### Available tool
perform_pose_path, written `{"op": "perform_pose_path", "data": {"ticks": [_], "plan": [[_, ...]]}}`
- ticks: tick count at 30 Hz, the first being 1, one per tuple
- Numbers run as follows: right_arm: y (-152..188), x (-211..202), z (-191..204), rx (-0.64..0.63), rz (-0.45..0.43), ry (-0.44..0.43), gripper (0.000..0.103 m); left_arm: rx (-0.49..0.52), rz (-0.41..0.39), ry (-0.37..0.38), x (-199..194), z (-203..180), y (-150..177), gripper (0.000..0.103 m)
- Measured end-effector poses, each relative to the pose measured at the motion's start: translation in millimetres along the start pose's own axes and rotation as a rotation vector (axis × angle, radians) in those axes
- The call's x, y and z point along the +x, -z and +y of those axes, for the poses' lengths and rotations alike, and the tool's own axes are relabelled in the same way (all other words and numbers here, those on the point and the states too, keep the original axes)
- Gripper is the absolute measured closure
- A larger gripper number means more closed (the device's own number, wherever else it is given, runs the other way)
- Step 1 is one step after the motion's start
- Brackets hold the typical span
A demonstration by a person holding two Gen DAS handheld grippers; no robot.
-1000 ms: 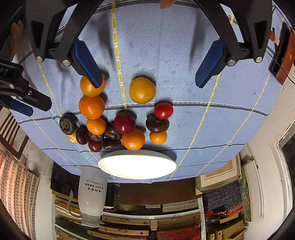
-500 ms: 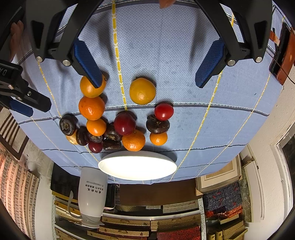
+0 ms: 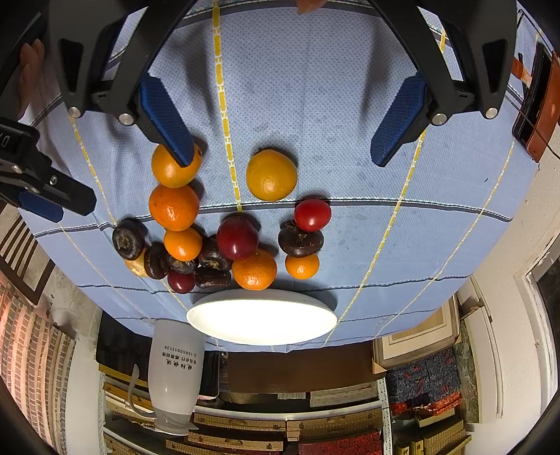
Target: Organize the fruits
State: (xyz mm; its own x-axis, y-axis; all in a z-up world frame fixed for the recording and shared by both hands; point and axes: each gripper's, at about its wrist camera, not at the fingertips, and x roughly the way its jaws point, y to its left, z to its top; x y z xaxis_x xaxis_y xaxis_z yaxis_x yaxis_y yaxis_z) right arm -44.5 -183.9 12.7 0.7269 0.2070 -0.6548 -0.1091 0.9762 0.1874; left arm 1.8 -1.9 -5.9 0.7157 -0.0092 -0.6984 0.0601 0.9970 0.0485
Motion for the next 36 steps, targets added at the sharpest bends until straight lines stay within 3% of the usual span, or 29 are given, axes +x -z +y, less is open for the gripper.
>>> {"op": "perform_pose_path", "data": {"ticks": [36], "plan": [[1.1,0.9,-2.1,0.008,0.001,-0.009,0.003,0.002,0.022,-0.001,2.3,-0.6,2.0,0.004]]}}
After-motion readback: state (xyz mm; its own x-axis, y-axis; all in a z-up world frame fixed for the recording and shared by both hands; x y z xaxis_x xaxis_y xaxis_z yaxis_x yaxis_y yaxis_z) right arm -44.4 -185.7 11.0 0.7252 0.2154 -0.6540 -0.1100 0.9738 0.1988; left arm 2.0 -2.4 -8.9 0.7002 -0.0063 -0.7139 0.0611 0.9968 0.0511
